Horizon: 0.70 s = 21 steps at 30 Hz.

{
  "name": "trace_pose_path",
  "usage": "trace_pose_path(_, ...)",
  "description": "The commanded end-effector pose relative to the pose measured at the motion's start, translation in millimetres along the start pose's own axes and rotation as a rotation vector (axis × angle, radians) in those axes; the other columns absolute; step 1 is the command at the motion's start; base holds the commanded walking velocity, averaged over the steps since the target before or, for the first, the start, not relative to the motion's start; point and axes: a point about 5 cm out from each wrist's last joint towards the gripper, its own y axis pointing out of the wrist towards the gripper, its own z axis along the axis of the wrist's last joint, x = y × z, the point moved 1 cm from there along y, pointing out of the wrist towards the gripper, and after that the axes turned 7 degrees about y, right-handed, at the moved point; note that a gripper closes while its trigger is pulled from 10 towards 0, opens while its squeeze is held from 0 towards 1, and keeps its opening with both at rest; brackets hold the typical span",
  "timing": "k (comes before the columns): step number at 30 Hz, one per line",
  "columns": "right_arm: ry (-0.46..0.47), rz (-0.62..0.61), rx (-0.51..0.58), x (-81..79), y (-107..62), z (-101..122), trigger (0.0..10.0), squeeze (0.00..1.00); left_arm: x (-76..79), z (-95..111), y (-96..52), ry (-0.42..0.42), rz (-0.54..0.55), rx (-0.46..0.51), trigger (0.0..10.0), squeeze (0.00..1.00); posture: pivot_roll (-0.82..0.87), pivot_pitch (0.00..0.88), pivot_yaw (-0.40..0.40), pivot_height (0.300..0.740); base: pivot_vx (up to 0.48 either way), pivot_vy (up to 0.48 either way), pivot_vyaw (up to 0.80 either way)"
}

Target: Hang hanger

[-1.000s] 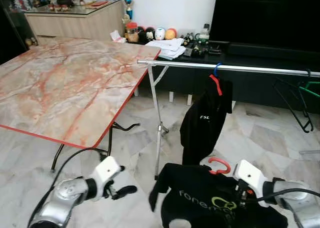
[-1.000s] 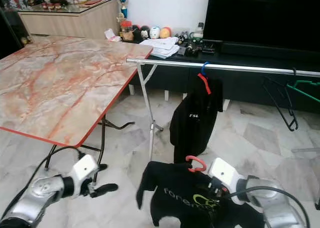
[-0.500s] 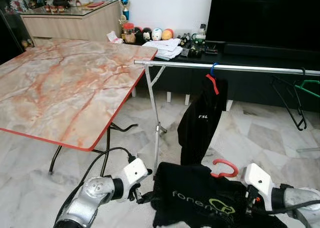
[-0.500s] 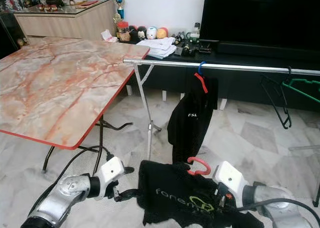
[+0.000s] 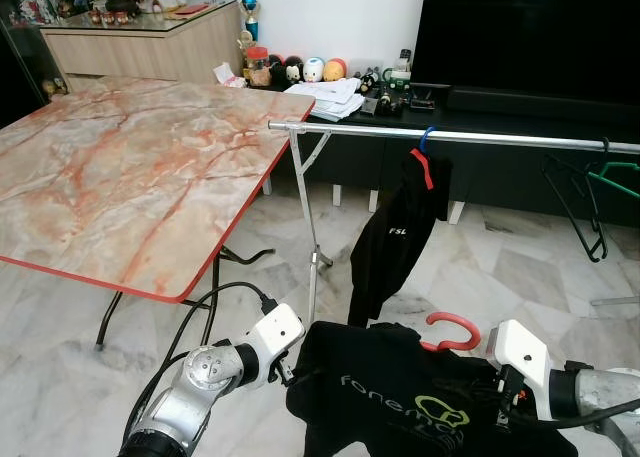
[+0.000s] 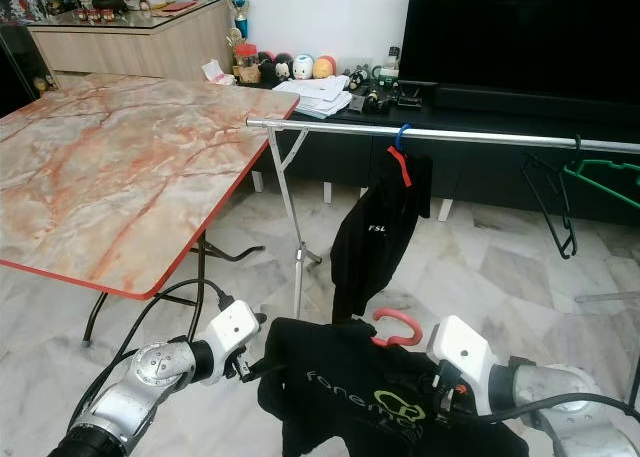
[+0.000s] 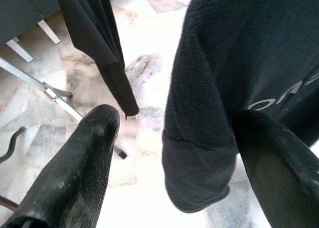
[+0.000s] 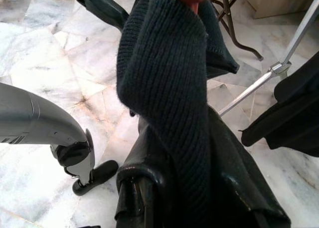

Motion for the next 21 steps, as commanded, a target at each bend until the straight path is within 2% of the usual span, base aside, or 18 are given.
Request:
trace_pose_path(1,-0.058,0.003,0.070,0.7,-6.6,22.4,10.0,0.00,0.1,-4.3,0.6,-0.001,-0.002,-0.030,10.0,0.00,-0.02,0.000,0.040,0.740,0.000,0.000,0.00)
trace_pose_path(9,-0.060,0.023,0.096,-2.4,-8.1,28.8,10.0,0.00,4.9,-4.4,7.0,-0.023,0.008,-0.035,10.0,0.00,-0.02,0.000,0.038,0.740,0.000,0.000,0.00)
trace_pose_path(10,-0.060,0.025,0.096,-2.8,-8.8,28.9,10.0,0.00,4.4,-4.1,8.1,-0.031,0.019,-0.033,6.9,0.00,-0.03,0.000,0.038,0.740,0.000,0.000,0.00)
trace_pose_path(11,-0.059,0.024,0.096,-2.8,-9.1,28.8,10.0,0.00,4.2,-4.1,8.5,-0.030,0.024,-0.034,6.9,0.00,-0.03,0.000,0.038,0.740,0.000,0.000,0.00)
trace_pose_path(12,-0.057,0.019,0.091,-2.0,-9.7,28.0,10.0,0.00,4.2,-3.9,9.0,-0.030,0.021,-0.034,0.0,0.00,-0.03,0.000,0.037,0.740,0.000,0.000,0.00)
trace_pose_path(21,-0.047,0.013,0.055,-0.9,-7.7,20.4,10.0,0.00,-0.8,-5.3,6.4,-0.013,0.031,-0.040,0.0,0.00,-0.02,0.000,0.034,0.740,0.000,0.000,0.00)
